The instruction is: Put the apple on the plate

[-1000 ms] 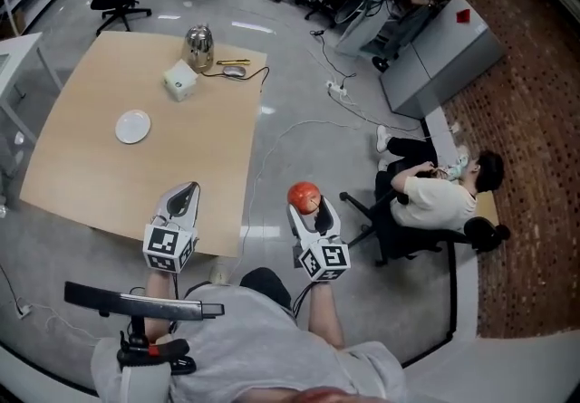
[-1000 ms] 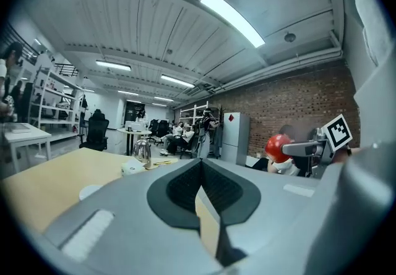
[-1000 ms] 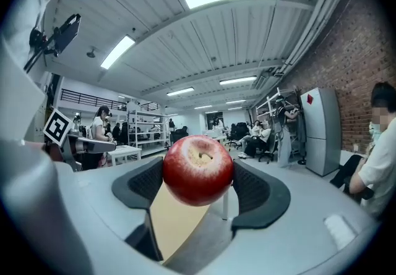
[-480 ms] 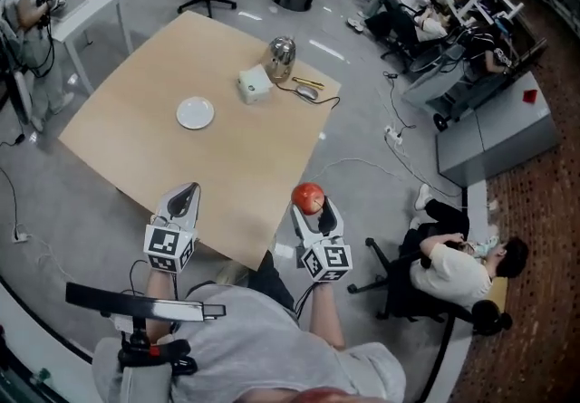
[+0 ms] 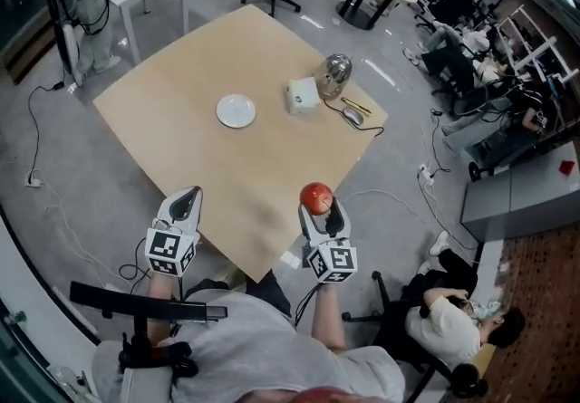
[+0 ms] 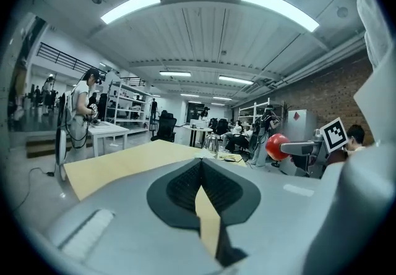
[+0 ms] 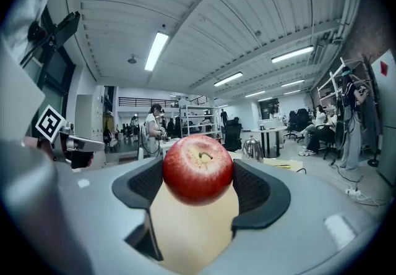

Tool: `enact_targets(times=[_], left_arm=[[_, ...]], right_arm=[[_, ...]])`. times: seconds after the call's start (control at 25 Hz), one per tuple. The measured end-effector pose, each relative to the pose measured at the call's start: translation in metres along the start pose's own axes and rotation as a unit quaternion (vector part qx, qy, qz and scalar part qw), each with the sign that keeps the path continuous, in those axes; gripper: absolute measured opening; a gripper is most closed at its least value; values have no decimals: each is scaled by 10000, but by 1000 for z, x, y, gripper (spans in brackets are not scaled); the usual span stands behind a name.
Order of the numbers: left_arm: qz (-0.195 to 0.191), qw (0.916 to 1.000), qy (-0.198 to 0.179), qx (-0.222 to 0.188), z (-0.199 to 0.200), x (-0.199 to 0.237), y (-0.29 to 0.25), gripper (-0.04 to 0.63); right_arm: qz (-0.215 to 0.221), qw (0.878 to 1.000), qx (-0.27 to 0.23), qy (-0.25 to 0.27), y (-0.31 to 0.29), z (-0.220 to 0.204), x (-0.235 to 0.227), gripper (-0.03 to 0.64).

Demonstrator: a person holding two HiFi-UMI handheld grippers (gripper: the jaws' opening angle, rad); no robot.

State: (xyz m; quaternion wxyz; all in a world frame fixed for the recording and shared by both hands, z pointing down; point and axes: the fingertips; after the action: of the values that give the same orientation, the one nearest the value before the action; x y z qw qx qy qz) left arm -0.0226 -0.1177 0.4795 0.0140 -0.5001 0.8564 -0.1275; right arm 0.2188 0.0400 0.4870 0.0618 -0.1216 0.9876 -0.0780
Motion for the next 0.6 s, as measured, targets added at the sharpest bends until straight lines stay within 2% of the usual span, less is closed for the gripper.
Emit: enact_targets(times=[0.28, 0.6], left_arm=[[552, 9980, 238, 171, -13, 19, -8, 19], [1050, 9922, 468, 474, -43, 31, -10, 18]], right_arm=[[524, 9982, 282, 42, -48, -15, 3, 359], [1206, 9908, 583, 188, -101, -39, 14, 359]])
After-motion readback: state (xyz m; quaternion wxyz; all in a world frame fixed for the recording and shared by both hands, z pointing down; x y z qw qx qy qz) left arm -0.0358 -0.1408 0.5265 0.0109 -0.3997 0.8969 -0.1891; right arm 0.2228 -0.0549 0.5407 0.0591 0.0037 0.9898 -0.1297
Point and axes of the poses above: the fingertips, and each gripper's own axes: y backward along the fingers, x to its left, z out of its top, and after that the axes turned 2 degrees about x, right-handed
